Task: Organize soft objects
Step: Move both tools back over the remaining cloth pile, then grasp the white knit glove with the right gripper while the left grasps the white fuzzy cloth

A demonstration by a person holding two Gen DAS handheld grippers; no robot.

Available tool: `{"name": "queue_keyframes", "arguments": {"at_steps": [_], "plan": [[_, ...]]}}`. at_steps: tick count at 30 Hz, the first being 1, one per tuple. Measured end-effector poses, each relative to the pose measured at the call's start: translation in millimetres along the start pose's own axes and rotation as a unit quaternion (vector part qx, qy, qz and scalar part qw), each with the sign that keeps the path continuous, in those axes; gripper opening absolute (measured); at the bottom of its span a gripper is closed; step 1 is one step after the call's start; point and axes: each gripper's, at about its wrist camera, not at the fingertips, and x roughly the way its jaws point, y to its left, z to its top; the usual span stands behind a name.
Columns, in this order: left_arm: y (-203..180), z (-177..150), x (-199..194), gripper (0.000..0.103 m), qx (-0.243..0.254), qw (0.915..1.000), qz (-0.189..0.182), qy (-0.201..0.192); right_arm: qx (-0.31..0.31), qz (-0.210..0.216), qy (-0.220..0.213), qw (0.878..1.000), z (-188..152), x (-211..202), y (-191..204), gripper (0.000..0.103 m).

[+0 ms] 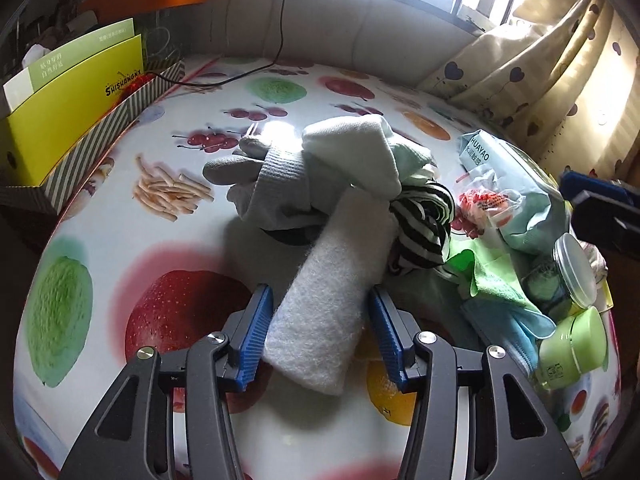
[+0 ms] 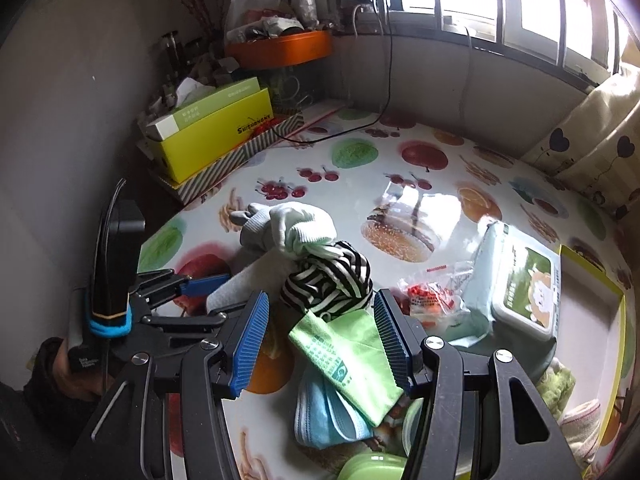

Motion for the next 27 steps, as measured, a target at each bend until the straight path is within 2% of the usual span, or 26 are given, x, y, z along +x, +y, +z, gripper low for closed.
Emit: {"name": "queue_keyframes", "arguments": {"at_steps": [13, 18, 19, 20, 22, 27], "plan": [[-0.4, -5.1, -1.0, 0.051, 0.011, 0.9999, 0.001, -0.013, -0.041, 0.011, 0.055, 0.998, 56.1, 79.9, 17.9, 0.055], [0.3, -6.3, -2.6, 0.046, 0.01, 0.9998, 0.004, -0.017, -0.038, 0.011, 0.09, 0.995, 62.5, 114.5, 16.9, 0.054], [1.2, -6.3, -3.0, 0.044, 0.008, 0.9998, 0.005, -0.017, -0.042, 0.008, 0.095, 0.995, 62.4, 119.3, 18.4, 0.049], [2.2, -6.1, -3.5, 0.041, 0.005, 0.9998, 0.006, -0.017, -0.046, 0.006, 0.098, 0.994, 61.9, 122.7, 19.7, 0.039], [4.5, -6.4, -4.7, 0.037, 0.001, 0.9998, 0.002, -0.018, -0.048, 0.002, 0.099, 0.994, 61.3, 125.2, 20.4, 0.031], [7.9, -7.9, -8.6, 0.031, -0.012, 0.9997, -0.011, -0.015, -0.046, 0.001, 0.073, 0.996, 61.5, 107.2, 19.1, 0.026]]}}
